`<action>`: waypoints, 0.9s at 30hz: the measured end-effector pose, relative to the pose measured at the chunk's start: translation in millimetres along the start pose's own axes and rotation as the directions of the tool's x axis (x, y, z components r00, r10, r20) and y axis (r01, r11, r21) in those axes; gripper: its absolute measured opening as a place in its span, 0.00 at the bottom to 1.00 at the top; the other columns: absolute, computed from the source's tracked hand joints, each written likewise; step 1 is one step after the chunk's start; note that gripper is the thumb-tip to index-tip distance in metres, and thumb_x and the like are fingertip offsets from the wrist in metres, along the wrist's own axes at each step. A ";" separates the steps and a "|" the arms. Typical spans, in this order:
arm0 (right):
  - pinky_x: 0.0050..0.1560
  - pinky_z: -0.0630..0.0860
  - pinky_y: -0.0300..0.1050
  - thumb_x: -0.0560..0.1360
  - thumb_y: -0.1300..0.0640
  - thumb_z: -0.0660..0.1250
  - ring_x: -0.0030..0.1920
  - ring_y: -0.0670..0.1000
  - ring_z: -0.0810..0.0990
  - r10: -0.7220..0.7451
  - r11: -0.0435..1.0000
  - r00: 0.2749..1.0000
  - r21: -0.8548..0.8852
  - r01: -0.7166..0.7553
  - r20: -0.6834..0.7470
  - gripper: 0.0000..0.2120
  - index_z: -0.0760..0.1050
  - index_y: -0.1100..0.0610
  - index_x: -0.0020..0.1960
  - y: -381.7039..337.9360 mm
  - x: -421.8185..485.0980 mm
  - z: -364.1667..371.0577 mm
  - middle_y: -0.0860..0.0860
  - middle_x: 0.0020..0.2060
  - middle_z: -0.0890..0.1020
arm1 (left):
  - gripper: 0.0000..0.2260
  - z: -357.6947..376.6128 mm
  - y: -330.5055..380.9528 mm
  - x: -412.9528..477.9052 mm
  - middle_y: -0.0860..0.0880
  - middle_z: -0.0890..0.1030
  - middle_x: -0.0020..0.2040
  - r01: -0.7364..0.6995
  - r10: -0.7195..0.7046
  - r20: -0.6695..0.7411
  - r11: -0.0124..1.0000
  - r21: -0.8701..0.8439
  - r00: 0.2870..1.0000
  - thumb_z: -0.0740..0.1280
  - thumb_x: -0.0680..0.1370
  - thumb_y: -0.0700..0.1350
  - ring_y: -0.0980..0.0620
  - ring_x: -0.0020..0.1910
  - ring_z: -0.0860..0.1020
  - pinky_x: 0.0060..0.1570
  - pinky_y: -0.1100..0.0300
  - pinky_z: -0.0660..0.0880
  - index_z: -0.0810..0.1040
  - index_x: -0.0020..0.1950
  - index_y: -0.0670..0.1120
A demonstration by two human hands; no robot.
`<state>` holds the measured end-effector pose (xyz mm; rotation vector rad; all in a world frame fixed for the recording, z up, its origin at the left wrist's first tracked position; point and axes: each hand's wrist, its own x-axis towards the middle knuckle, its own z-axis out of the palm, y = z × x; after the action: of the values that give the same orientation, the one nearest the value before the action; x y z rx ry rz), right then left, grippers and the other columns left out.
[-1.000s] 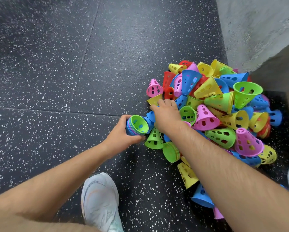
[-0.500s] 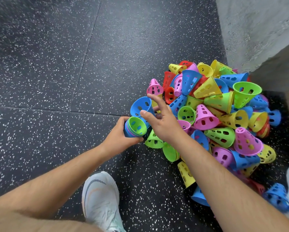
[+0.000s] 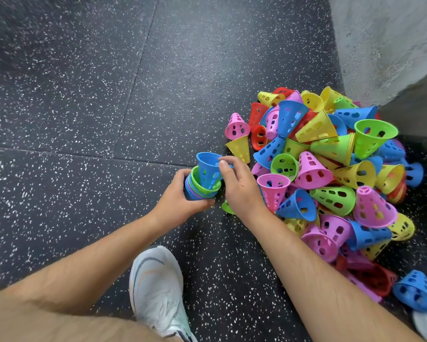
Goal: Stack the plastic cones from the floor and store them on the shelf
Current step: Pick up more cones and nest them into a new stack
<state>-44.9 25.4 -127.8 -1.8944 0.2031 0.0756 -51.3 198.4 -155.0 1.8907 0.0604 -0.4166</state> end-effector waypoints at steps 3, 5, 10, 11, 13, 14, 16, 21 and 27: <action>0.56 0.74 0.47 0.80 0.47 0.58 0.53 0.46 0.78 -0.048 0.989 0.997 -0.135 0.056 0.064 0.15 0.80 0.54 0.51 2.8 6.2 -2.4 0.46 0.48 0.82 | 0.29 -4.3 -1.9 1.0 0.58 0.81 0.55 0.016 -0.016 -0.014 1.000 0.015 1.000 0.83 0.68 0.43 0.63 0.51 0.79 0.52 0.68 0.74 0.72 0.62 0.53; 0.59 0.74 0.48 0.79 0.46 0.59 0.56 0.47 0.78 -0.065 0.969 0.988 -0.228 0.096 0.139 0.14 0.81 0.51 0.54 7.5 7.3 -1.5 0.43 0.51 0.82 | 0.29 -6.2 -2.2 2.0 0.57 0.81 0.55 0.021 -0.021 -0.022 1.000 0.012 1.000 0.82 0.68 0.41 0.65 0.50 0.79 0.50 0.72 0.73 0.72 0.63 0.51; 0.65 0.71 0.51 0.80 0.58 0.63 0.61 0.52 0.75 -0.132 0.891 0.985 -0.423 0.166 0.110 0.14 0.77 0.55 0.65 18.3 19.9 3.6 0.50 0.60 0.79 | 0.28 -8.9 -2.6 4.4 0.55 0.81 0.56 0.031 -0.031 -0.024 1.000 0.006 0.999 0.82 0.69 0.41 0.66 0.48 0.78 0.47 0.74 0.72 0.72 0.63 0.49; 0.67 0.69 0.52 0.79 0.60 0.63 0.63 0.55 0.73 -0.126 0.843 0.983 -0.508 0.177 0.134 0.17 0.75 0.55 0.68 19.9 26.5 5.1 0.52 0.63 0.76 | 0.28 -9.3 -2.5 5.0 0.55 0.81 0.56 0.035 -0.035 -0.022 0.999 0.009 0.999 0.82 0.69 0.41 0.66 0.48 0.78 0.47 0.75 0.71 0.72 0.63 0.50; 0.68 0.68 0.56 0.77 0.62 0.64 0.66 0.59 0.68 -0.089 0.714 0.969 -0.663 0.224 0.231 0.24 0.71 0.50 0.72 20.9 40.4 7.5 0.54 0.70 0.70 | 0.28 -10.6 -1.8 6.0 0.56 0.81 0.56 0.047 -0.047 -0.012 0.999 0.012 0.999 0.82 0.69 0.43 0.65 0.49 0.79 0.47 0.74 0.72 0.72 0.63 0.52; 0.68 0.68 0.56 0.76 0.64 0.64 0.68 0.59 0.66 -0.055 0.645 0.953 -0.718 0.261 0.297 0.27 0.69 0.48 0.73 20.3 46.5 8.4 0.54 0.73 0.66 | 0.28 -11.5 -1.6 6.5 0.56 0.81 0.56 0.052 -0.052 -0.007 0.999 0.011 0.999 0.82 0.69 0.43 0.64 0.49 0.79 0.46 0.74 0.72 0.72 0.63 0.52; 0.68 0.69 0.55 0.74 0.66 0.64 0.70 0.59 0.64 0.017 0.537 0.913 -0.774 0.335 0.407 0.28 0.71 0.48 0.72 18.3 54.9 9.7 0.54 0.76 0.61 | 0.28 -14.4 -2.2 7.1 0.55 0.81 0.55 0.059 -0.059 -0.001 0.998 0.008 0.998 0.81 0.69 0.42 0.64 0.48 0.79 0.46 0.73 0.73 0.72 0.63 0.51; 0.51 0.75 0.52 0.75 0.67 0.65 0.63 0.60 0.70 -0.079 0.481 0.930 -0.803 0.352 0.360 0.13 0.77 0.59 0.58 18.2 65.9 7.6 0.54 0.71 0.66 | 0.28 -19.7 -6.3 6.2 0.56 0.81 0.56 0.072 -0.071 -0.024 0.997 0.025 0.997 0.82 0.69 0.43 0.67 0.49 0.78 0.47 0.76 0.70 0.72 0.63 0.51; 0.47 0.76 0.55 0.79 0.59 0.66 0.50 0.61 0.77 -0.336 0.779 0.940 -0.543 0.313 0.059 0.06 0.80 0.60 0.51 -4.1 61.6 -7.3 0.56 0.49 0.79 | 0.28 -20.8 -7.9 9.2 0.55 0.81 0.56 0.082 -0.081 -0.033 0.996 0.030 0.996 0.82 0.69 0.43 0.68 0.49 0.78 0.46 0.77 0.69 0.72 0.63 0.51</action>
<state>16.0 13.4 -131.0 -2.4822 -0.1445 -0.1603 -39.3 218.9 -158.9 1.9310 0.1533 -0.4450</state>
